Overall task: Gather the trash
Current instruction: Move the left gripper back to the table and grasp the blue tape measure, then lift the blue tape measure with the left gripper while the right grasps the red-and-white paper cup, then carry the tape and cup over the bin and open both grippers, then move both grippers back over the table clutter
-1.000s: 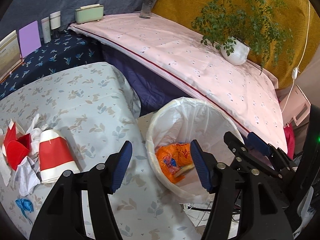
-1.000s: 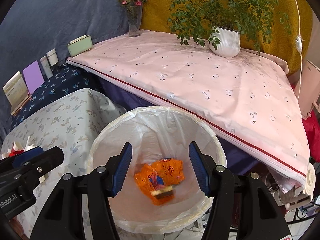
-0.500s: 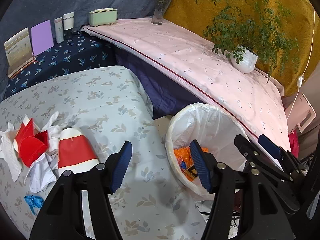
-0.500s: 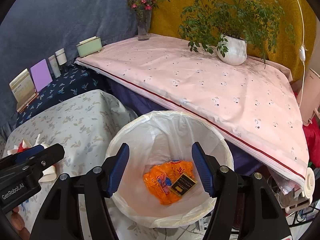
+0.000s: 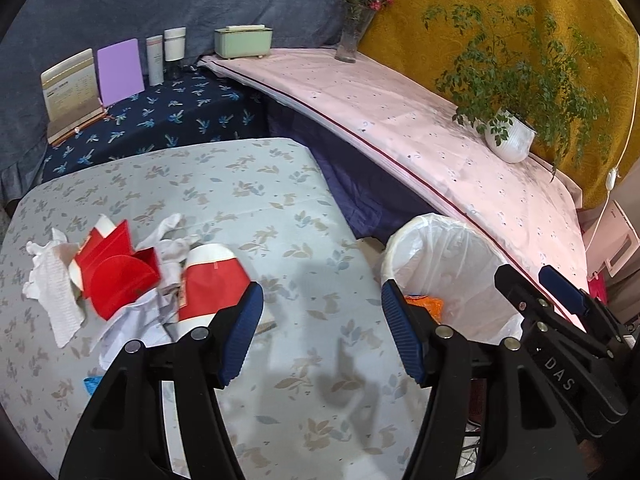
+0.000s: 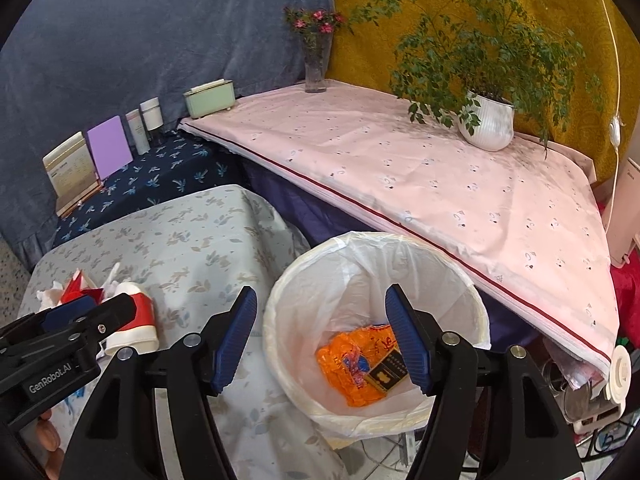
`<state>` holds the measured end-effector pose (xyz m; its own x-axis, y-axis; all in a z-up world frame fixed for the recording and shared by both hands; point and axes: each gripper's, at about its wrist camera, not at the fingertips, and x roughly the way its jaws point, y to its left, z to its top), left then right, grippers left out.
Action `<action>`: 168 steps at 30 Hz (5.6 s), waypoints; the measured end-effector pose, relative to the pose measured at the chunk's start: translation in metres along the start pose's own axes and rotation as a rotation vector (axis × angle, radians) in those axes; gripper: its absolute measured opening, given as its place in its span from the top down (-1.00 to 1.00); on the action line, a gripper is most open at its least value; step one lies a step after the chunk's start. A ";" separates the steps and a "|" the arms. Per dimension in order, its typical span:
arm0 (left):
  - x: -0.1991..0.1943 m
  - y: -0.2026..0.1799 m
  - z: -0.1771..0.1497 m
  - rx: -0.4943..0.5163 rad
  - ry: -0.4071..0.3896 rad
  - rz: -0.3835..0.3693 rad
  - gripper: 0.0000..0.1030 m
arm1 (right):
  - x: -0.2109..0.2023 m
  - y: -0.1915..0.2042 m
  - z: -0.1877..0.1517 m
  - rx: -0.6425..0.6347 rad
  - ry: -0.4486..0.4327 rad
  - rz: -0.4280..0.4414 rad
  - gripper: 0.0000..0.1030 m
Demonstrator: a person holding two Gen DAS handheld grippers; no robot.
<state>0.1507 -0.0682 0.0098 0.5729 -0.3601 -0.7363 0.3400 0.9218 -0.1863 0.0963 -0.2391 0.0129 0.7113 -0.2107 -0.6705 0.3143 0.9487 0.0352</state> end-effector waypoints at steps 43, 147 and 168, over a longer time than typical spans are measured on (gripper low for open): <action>0.007 0.184 -0.110 -0.385 0.148 0.284 -0.40 | 0.011 0.167 -0.061 -0.177 0.131 0.180 -0.25; 0.062 -0.120 -0.001 0.216 0.010 -0.067 -0.07 | 0.033 -0.085 -0.003 0.172 0.040 0.044 0.62; 0.033 -0.066 -0.001 0.125 -0.015 -0.003 -0.07 | 0.009 -0.042 0.001 0.106 -0.003 0.059 0.15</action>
<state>0.1464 -0.1403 -0.0027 0.5827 -0.3663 -0.7255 0.4319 0.8957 -0.1053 0.0896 -0.2807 0.0060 0.7324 -0.1556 -0.6629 0.3362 0.9292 0.1533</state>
